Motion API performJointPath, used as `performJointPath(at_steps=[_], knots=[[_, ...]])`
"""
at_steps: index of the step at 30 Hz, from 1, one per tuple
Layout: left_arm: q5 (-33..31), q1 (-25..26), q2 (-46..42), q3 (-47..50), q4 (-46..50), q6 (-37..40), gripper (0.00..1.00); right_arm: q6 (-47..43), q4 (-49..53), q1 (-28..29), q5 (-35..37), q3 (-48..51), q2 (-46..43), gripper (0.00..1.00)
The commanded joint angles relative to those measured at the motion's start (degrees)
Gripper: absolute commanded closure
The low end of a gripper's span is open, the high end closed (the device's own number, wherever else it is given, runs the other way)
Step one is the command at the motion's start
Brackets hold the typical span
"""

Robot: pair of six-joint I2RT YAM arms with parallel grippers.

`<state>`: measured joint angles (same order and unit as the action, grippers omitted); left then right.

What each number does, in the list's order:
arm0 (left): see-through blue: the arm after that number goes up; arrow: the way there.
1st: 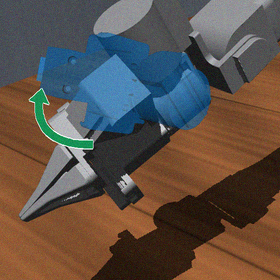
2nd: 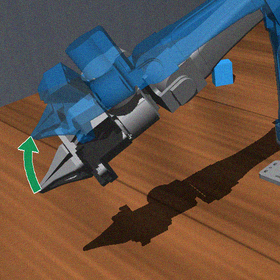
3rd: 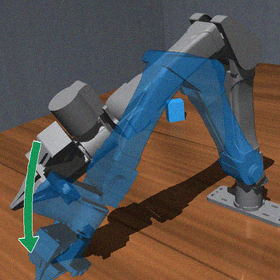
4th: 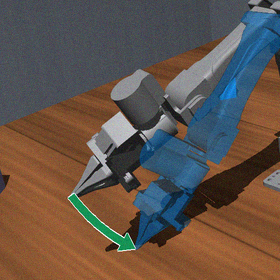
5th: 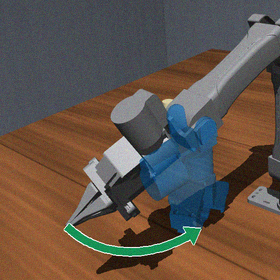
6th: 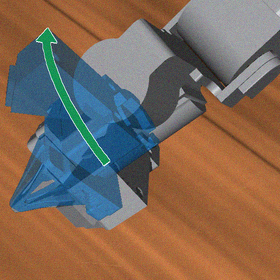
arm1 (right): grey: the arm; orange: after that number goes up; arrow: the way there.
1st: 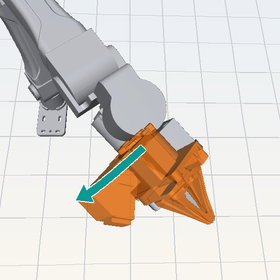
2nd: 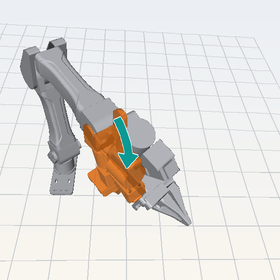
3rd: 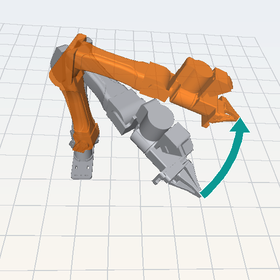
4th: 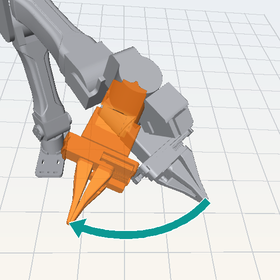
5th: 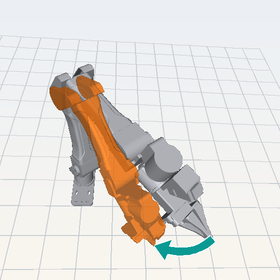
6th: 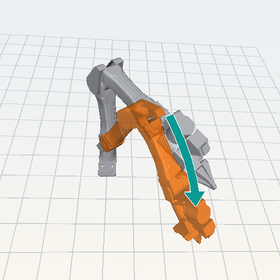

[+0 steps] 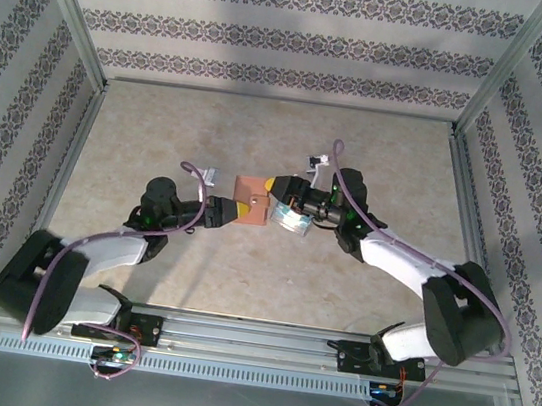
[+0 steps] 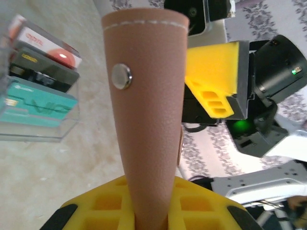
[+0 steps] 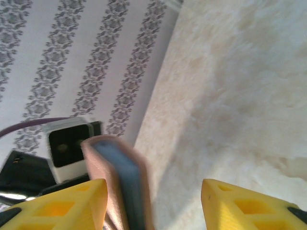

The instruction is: Take the credit cards out of the card holder

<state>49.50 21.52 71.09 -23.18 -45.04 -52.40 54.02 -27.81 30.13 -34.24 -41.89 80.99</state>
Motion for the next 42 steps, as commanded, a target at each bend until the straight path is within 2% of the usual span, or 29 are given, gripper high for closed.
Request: performJointPath(at_steps=[1, 3, 6, 16, 23, 31, 35, 42], knots=[[-9.70, 1.16, -8.26, -4.32, 28.62, 19.06, 0.94, -6.25, 14.39, 0.56, 8.05, -1.74, -3.79, 0.45], [-14.36, 1.42, -11.65, -5.11, 35.84, 23.36, 0.94, -7.58, 20.08, 1.73, 11.89, -3.00, -5.40, 0.46], [-17.71, 1.42, -13.75, -4.95, 38.27, 26.31, 0.94, -8.93, 27.07, 4.59, 17.87, -5.42, -6.71, 0.46], [-17.55, 2.10, -12.31, -4.32, 33.79, 30.01, 0.94, -4.07, 38.01, 14.93, 29.00, -12.05, -5.54, 0.61], [-19.07, 3.70, -11.76, -4.57, 34.58, 34.15, 0.94, -4.13, 40.18, 18.72, 29.24, -18.03, 0.06, 0.63], [-23.37, 7.00, -12.55, -3.91, 33.44, 35.92, 0.95, -3.33, 40.03, 19.00, 28.00, -20.05, 3.42, 0.63], [-26.53, 8.54, -13.55, -3.02, 32.16, 36.12, 0.97, -2.61, 39.26, 19.00, 27.18, -20.64, 4.73, 0.59], [-26.75, 9.49, -13.18, -2.57, 29.48, 34.91, 0.97, -2.50, 38.79, 19.35, 26.00, -21.49, 6.65, 0.57]])
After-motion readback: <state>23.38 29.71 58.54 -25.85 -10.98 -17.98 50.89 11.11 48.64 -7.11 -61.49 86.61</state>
